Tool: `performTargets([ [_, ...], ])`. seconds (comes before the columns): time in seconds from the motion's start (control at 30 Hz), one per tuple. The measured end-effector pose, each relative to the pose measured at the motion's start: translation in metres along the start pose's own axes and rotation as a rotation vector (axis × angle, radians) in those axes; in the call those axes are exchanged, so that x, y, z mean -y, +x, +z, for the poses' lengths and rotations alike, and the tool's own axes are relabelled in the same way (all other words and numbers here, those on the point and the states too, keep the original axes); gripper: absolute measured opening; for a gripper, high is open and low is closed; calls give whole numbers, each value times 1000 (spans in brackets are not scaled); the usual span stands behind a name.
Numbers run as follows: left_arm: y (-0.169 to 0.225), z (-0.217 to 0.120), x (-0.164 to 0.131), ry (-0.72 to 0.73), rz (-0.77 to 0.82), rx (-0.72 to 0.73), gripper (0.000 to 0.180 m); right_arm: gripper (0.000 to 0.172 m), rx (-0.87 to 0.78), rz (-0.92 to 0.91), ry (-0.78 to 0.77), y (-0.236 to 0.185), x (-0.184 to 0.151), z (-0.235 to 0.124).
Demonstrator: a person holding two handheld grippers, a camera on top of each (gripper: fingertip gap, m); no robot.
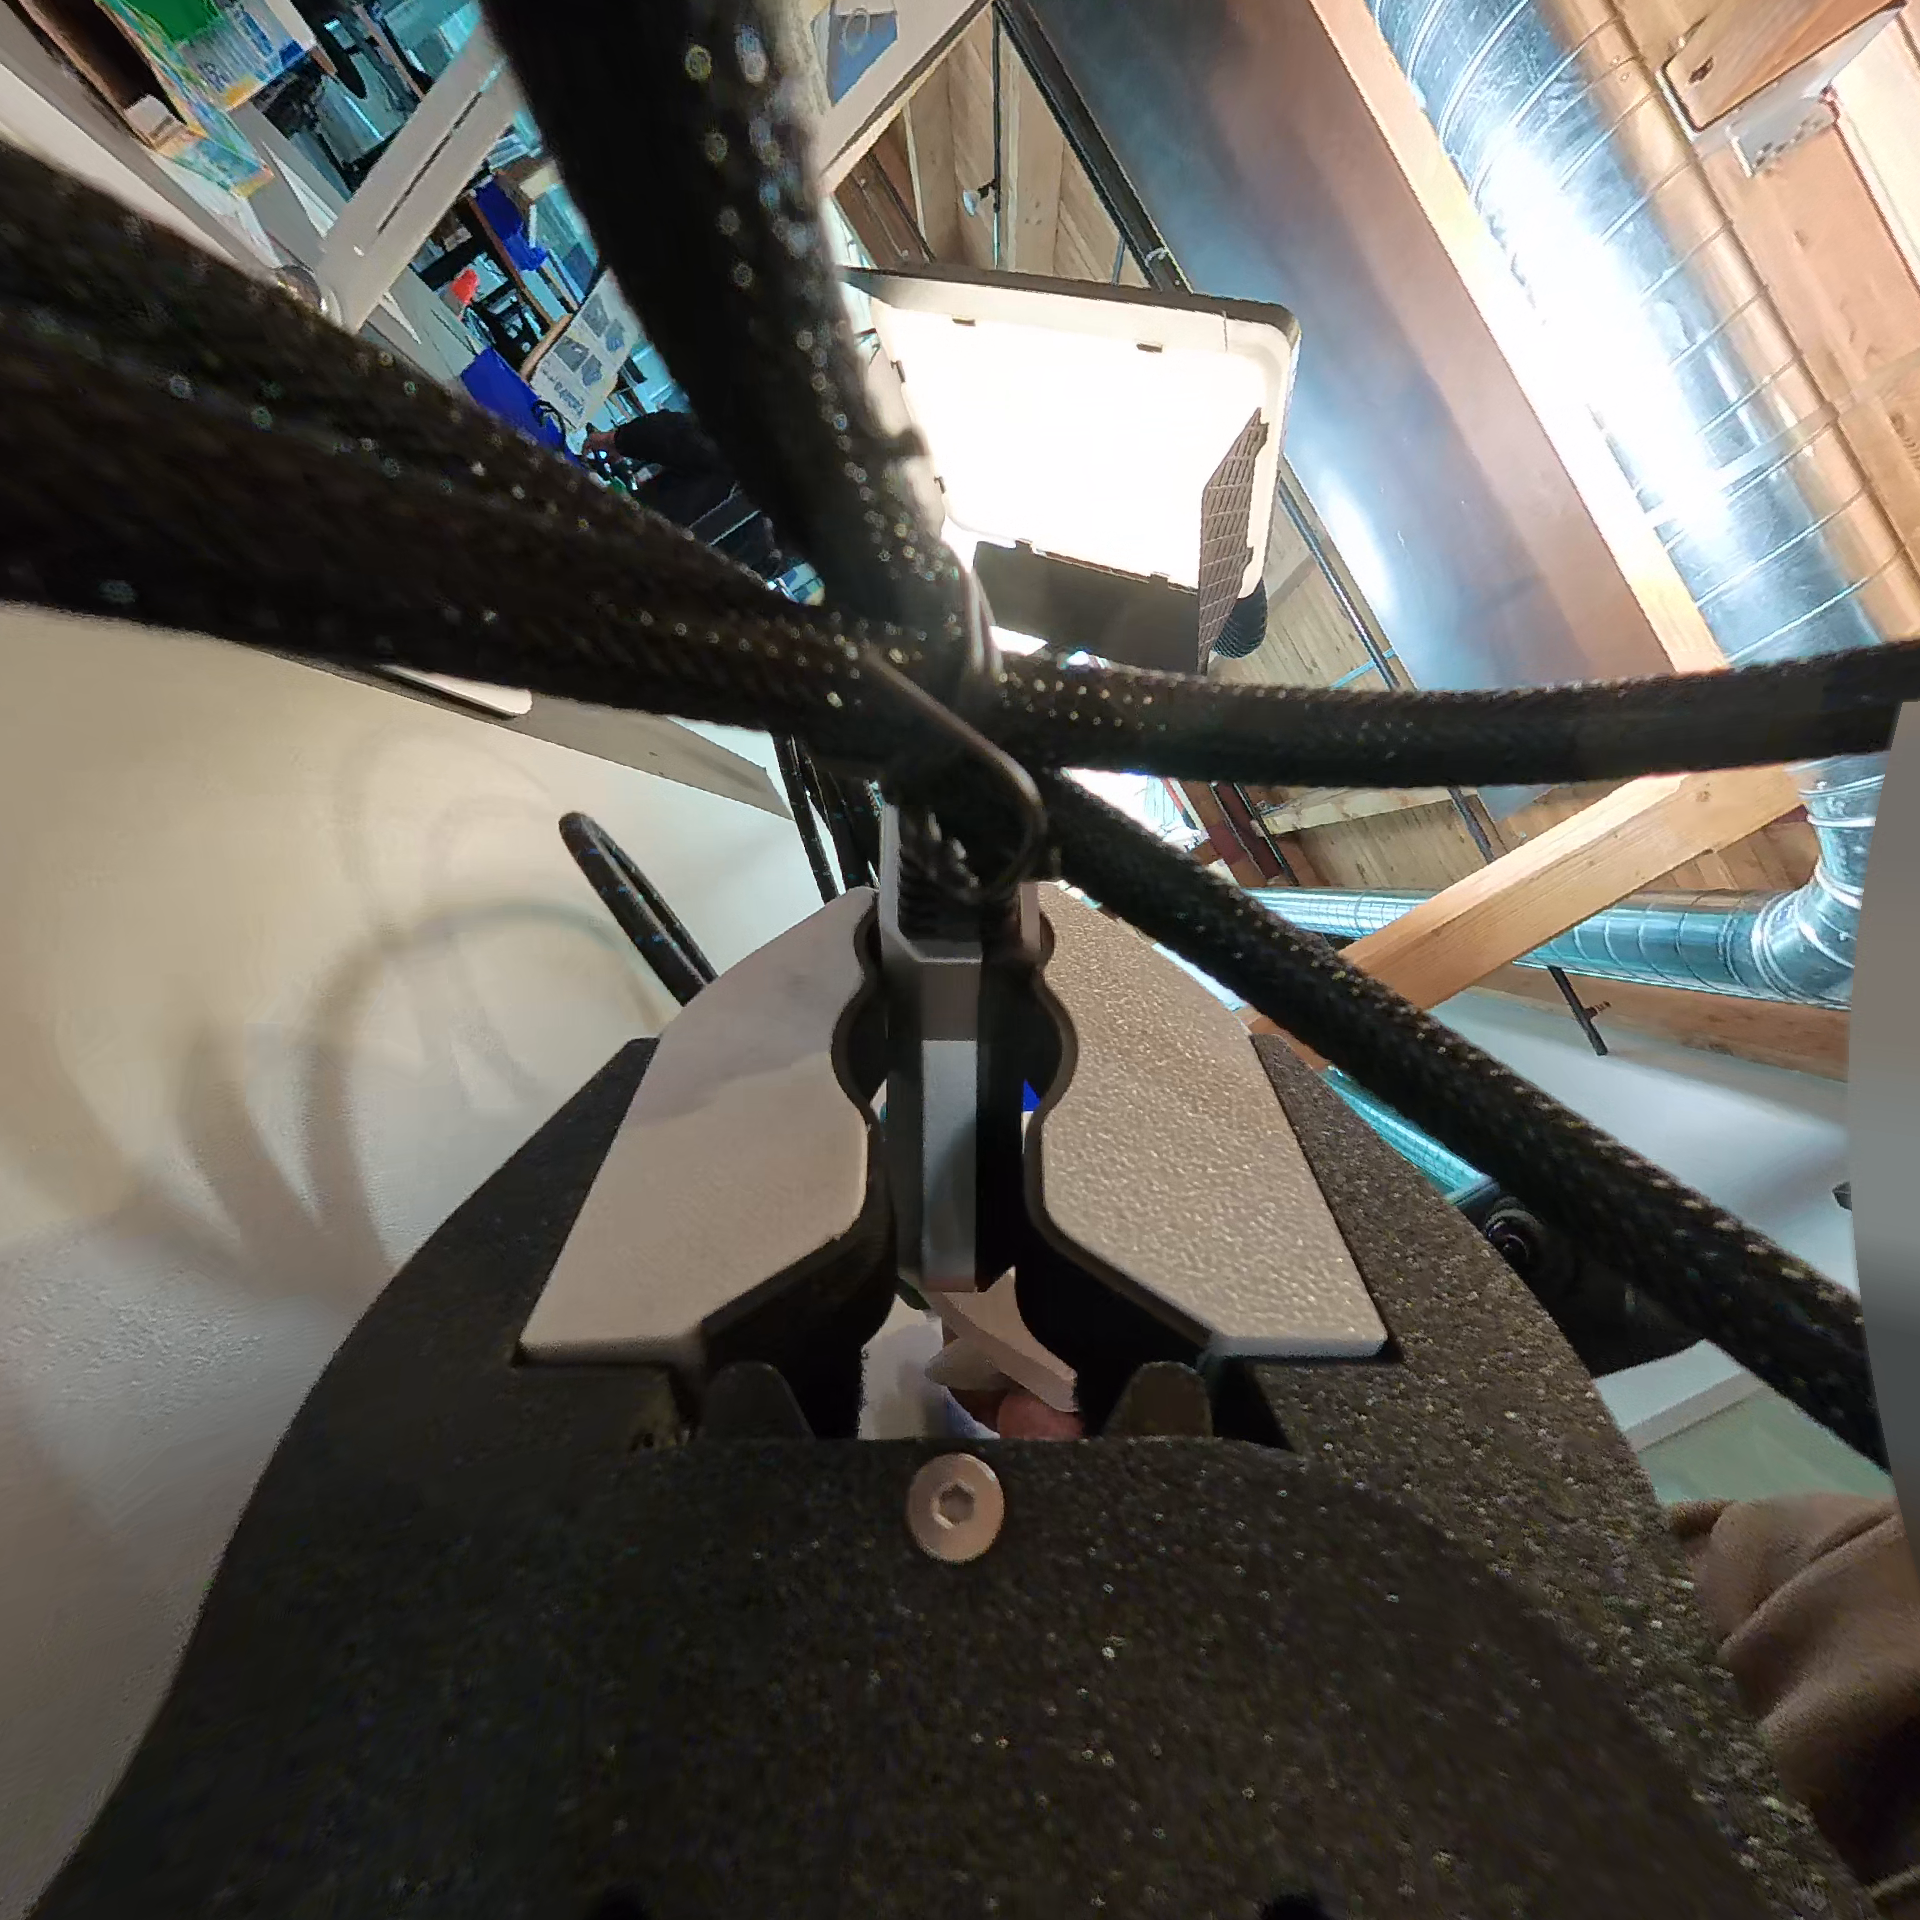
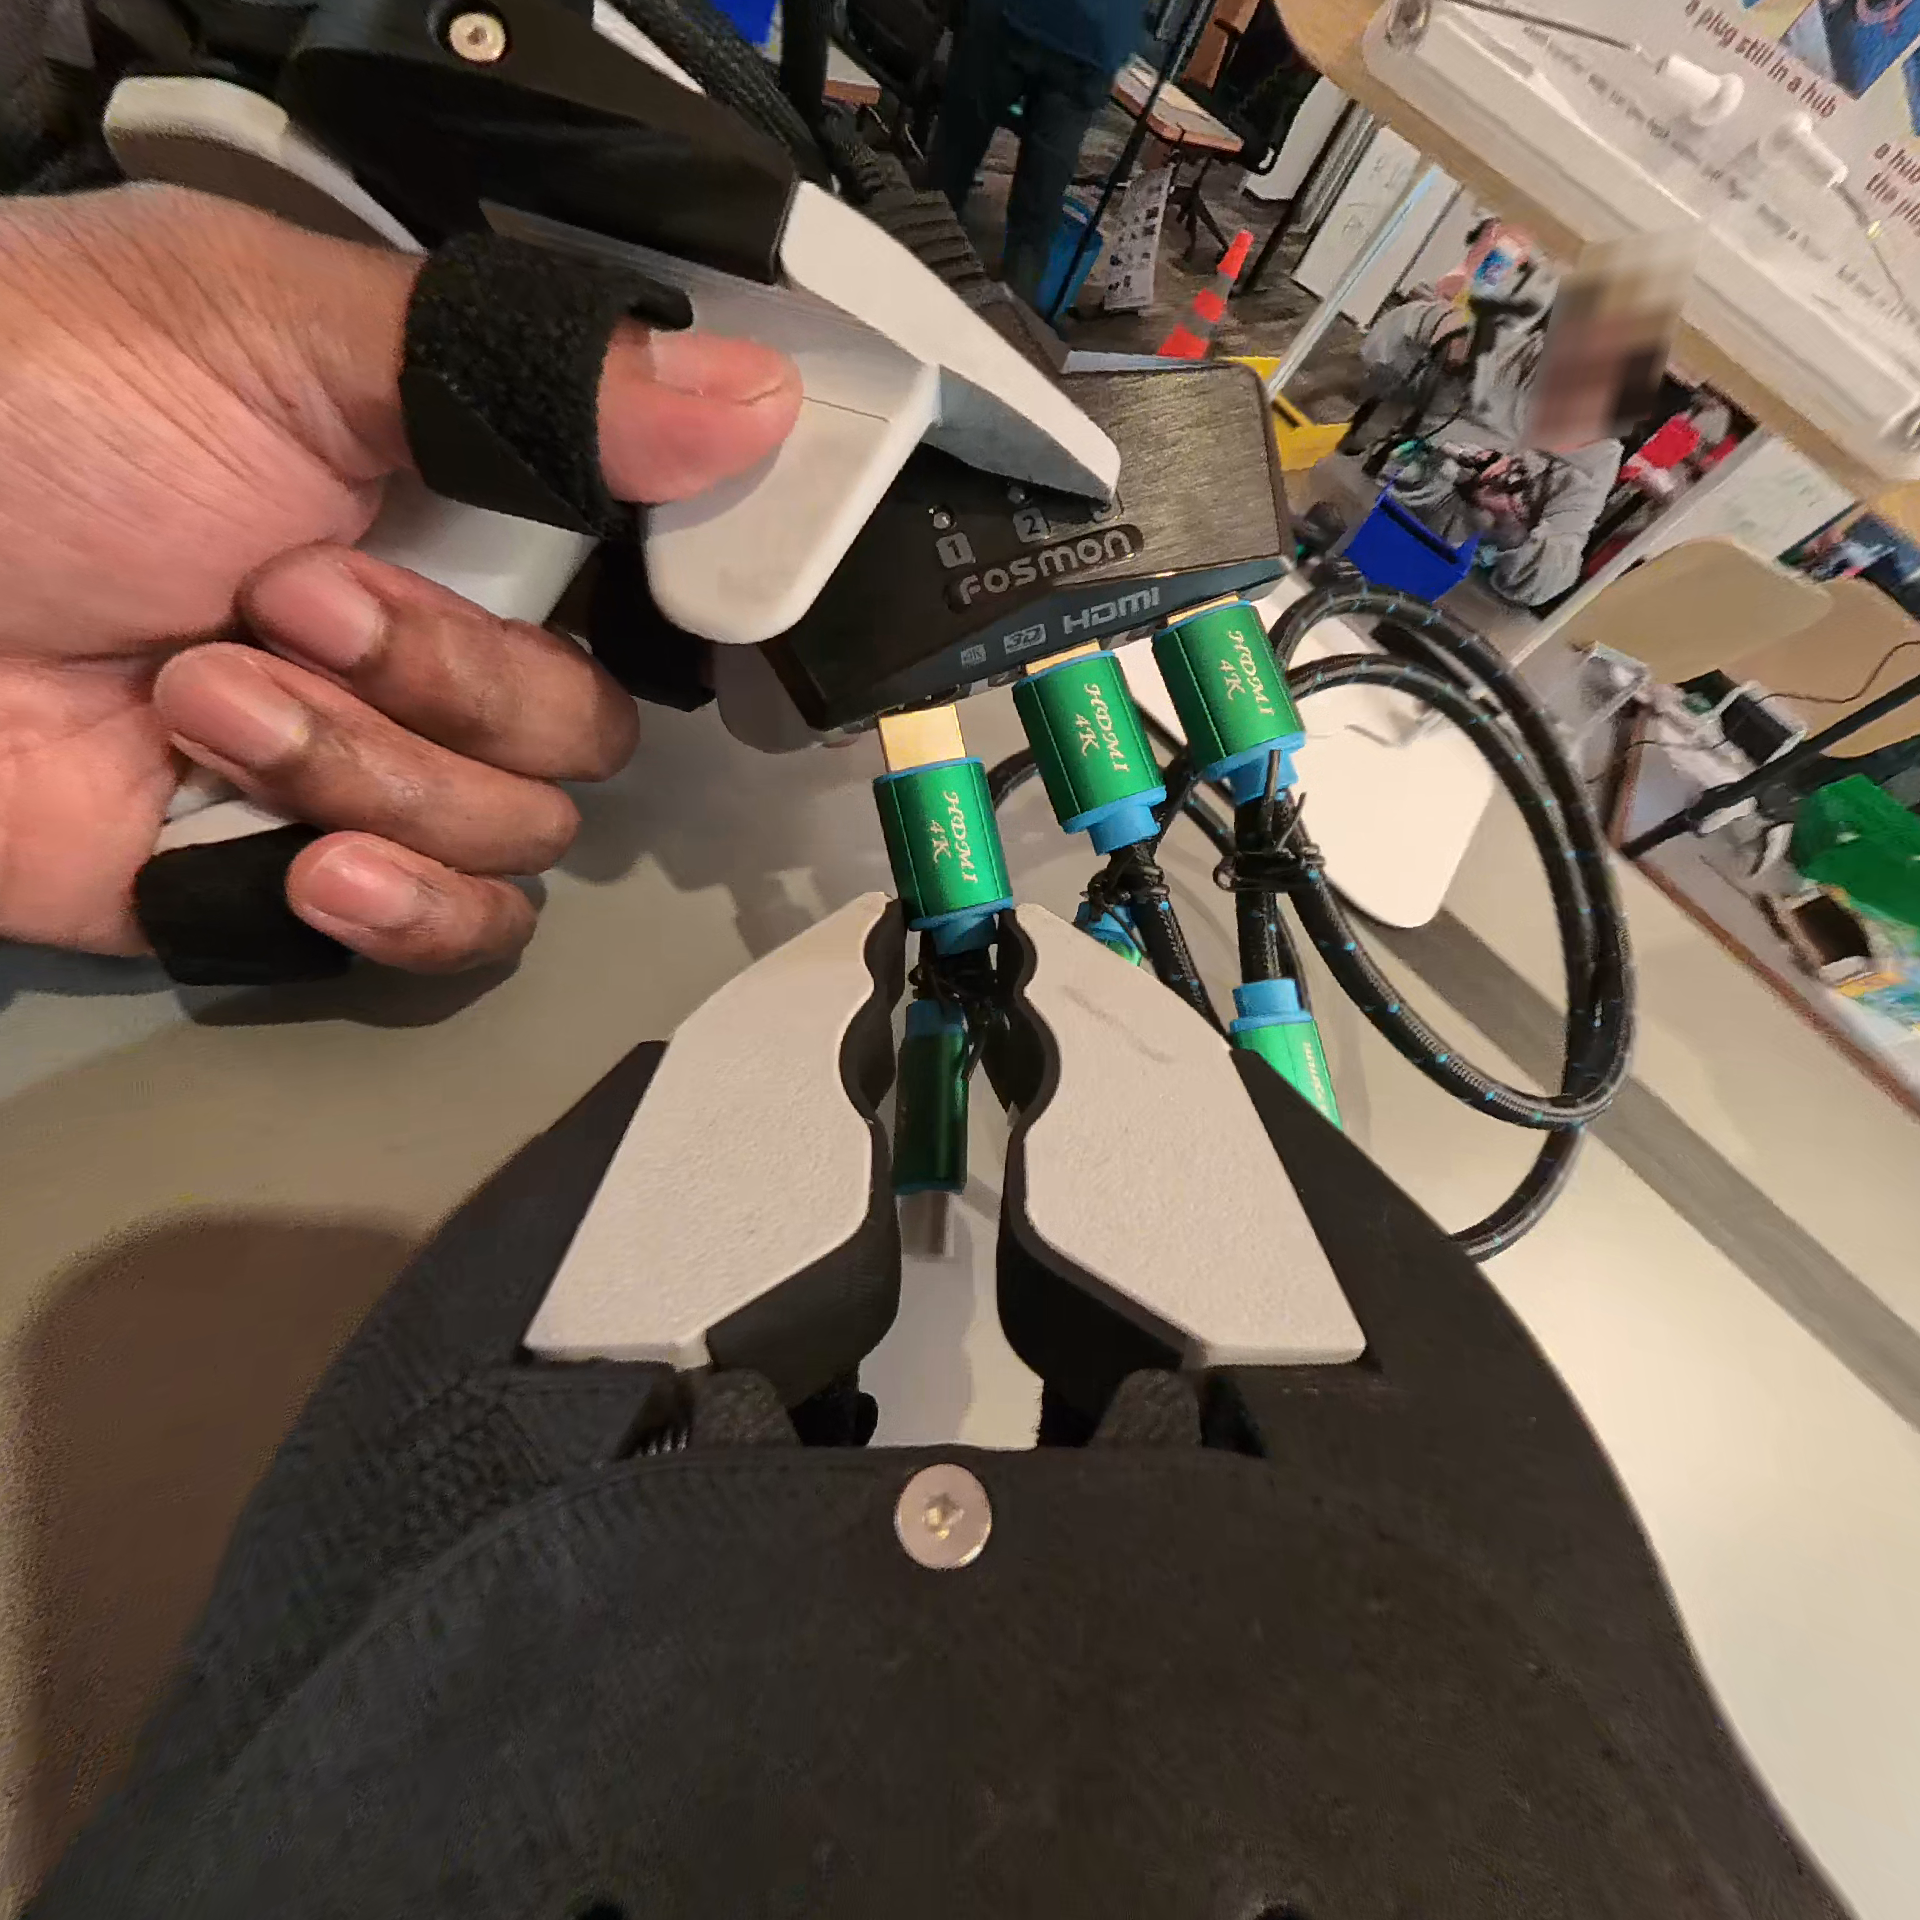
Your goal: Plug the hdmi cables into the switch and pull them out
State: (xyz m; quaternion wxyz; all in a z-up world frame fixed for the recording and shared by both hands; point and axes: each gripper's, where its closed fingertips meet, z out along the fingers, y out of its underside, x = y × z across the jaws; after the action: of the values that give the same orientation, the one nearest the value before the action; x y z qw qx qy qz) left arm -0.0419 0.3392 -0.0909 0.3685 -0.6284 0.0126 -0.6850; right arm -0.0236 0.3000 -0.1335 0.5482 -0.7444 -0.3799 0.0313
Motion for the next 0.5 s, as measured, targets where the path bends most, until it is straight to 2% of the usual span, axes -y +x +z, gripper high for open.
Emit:
performTargets([
  [0.17, 3, -1, 1, 10, -23, -31, 22, 16, -61, -110, 1, 1, 3, -2],
  [0.33, 3, 0, -1, 1, 11, -13, 22, 16, -25, -42, -1, 1, 1, -1],
  [0.5, 7, 3, -4, -28, 120, 7, 23, 16, 17, 38, 6, 1, -1, -2],
])
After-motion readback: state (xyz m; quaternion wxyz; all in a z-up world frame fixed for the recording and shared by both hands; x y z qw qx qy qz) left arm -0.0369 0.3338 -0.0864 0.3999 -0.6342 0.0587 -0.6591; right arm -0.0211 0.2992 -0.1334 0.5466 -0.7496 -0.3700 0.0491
